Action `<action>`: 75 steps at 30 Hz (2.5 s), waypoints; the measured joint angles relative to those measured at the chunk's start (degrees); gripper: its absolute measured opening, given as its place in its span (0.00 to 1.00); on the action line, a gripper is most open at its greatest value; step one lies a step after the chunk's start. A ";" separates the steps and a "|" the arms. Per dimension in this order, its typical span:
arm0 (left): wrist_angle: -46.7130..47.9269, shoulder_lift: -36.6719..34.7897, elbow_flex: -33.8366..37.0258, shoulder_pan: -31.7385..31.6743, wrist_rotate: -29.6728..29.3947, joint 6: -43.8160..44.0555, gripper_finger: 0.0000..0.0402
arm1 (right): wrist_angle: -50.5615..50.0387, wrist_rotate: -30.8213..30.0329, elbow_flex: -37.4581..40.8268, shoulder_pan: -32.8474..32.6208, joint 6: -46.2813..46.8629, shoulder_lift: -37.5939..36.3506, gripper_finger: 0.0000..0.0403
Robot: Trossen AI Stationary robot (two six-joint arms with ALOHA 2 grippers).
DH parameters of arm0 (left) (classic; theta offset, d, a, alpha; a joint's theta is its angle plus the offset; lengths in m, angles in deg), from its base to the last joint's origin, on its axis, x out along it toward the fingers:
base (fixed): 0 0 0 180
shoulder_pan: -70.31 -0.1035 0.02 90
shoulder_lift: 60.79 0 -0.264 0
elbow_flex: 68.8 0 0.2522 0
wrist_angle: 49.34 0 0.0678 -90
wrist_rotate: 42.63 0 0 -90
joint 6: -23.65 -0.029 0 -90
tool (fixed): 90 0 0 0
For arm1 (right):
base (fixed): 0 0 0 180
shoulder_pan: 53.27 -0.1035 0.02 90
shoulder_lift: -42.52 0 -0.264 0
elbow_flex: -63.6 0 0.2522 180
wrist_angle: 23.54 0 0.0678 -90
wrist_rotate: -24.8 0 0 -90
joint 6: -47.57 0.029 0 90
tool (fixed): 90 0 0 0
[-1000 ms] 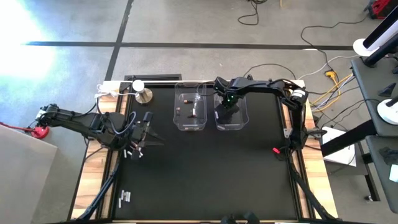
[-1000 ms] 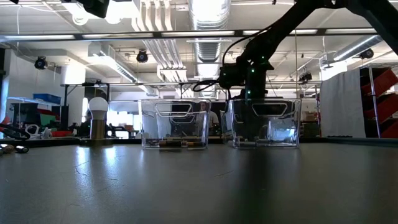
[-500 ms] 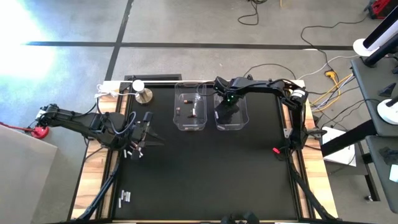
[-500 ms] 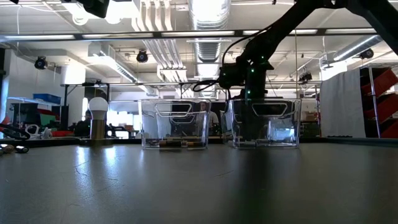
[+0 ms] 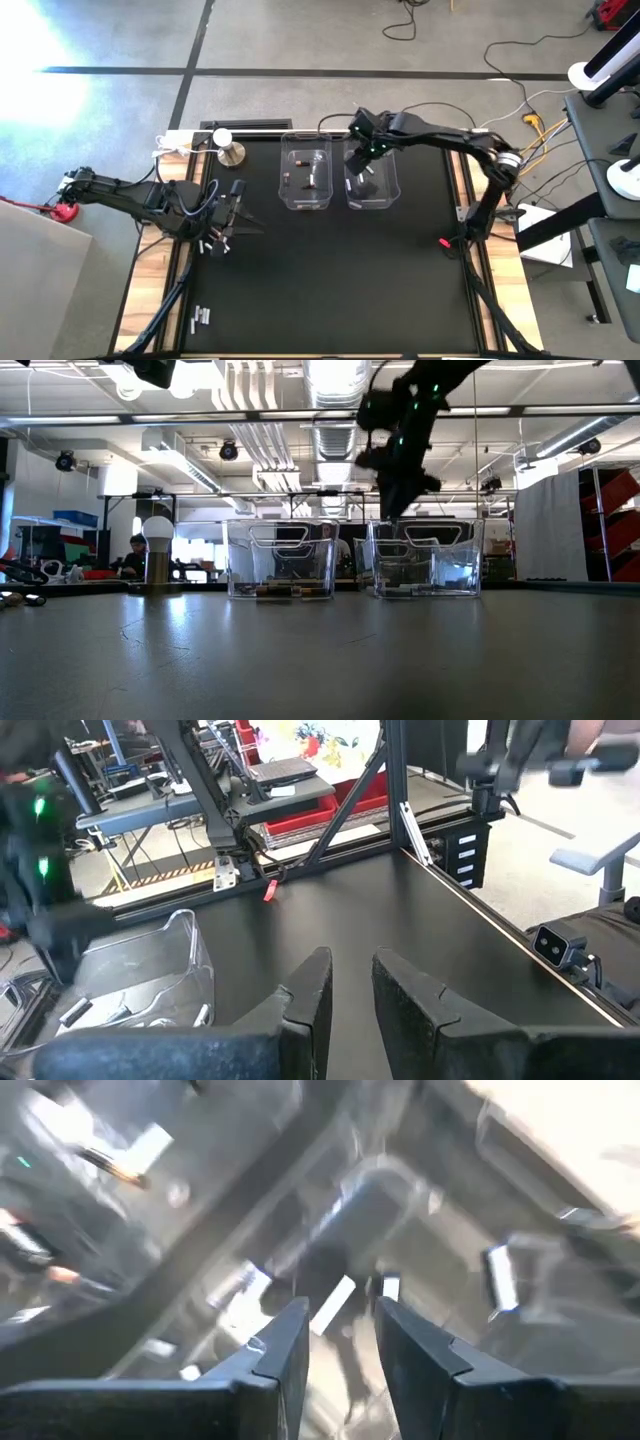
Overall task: Sort batteries
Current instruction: Put the black battery into the left transparent bin
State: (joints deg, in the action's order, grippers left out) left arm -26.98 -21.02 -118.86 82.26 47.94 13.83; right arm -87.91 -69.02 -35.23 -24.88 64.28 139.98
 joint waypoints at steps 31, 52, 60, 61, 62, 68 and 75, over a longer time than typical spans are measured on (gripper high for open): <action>58.74 8.11 -3.26 -0.05 -7.95 56.90 0.22 | 2.34 -35.78 10.47 -42.99 12.55 -6.84 0.39; 55.93 34.29 -3.10 0.01 -4.06 26.21 0.25 | 6.39 -35.12 9.46 -43.03 7.30 -7.00 0.34; 54.28 43.64 -4.36 0.01 -4.32 22.57 0.25 | 6.39 -34.75 9.46 -44.17 7.32 -7.00 0.37; 54.01 44.77 -4.56 -0.01 -4.61 22.04 0.25 | 6.39 -34.75 9.46 -44.26 7.32 -7.00 0.37; 53.99 45.92 -4.76 -0.01 -4.85 21.50 0.25 | 6.39 -34.75 9.46 -44.29 7.32 -7.00 0.37; 53.88 51.31 -5.36 -0.01 -5.19 20.57 0.25 | 6.36 -34.70 9.46 -44.40 7.32 -7.00 0.35; 53.94 54.43 -5.57 -0.07 -5.23 20.50 0.25 | 6.37 -34.64 9.46 -44.40 7.32 -6.98 0.31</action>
State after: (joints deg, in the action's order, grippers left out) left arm 26.96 33.41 -124.43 82.19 42.71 34.33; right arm -81.54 -103.66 -25.77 -69.28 71.60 133.00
